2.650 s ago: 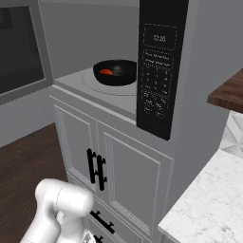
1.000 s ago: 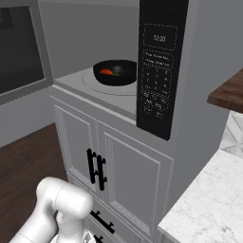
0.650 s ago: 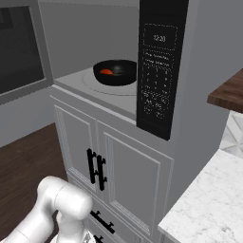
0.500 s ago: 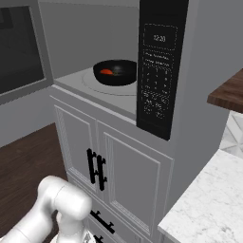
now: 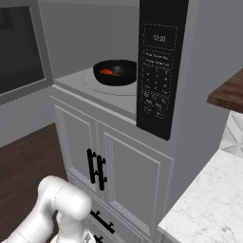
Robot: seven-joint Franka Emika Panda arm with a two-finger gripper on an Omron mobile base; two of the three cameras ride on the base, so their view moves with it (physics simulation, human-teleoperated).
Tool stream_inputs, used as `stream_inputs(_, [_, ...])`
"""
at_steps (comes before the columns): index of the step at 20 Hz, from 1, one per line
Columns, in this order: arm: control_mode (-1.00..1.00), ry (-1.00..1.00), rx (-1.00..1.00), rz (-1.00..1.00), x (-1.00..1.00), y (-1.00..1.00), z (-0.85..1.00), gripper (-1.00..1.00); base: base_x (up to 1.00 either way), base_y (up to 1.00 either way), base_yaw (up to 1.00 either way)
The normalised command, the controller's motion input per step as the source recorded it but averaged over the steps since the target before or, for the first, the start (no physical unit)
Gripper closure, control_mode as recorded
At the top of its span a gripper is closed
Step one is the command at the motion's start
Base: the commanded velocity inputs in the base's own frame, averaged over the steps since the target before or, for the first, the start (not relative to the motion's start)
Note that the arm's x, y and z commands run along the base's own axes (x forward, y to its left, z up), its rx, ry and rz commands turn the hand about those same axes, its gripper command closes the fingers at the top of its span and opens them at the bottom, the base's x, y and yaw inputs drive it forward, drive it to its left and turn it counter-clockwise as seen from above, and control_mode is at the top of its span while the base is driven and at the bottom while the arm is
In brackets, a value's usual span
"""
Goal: Pick the tomato from the sink and place it in the bowl. Then pick the bowl and place it in the microwave. Then close the microwave door and press the start button.
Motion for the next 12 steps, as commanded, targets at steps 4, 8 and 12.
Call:
stream_inputs(4, [-1.0, -0.36, 0.12, -0.06, 0.0, -0.52, 0.21, -1.0, 0.0, 0.0, 0.0])
stream_inputs(8, [-1.0, -0.38, 0.14, -0.01, -0.09, -0.56, 0.26, -1.0, 0.0, 0.0, 0.0])
stream_inputs(12, [-1.0, -0.33, 0.16, 0.0, -0.16, -0.62, 0.26, -1.0, 0.0, 0.0, 0.0])
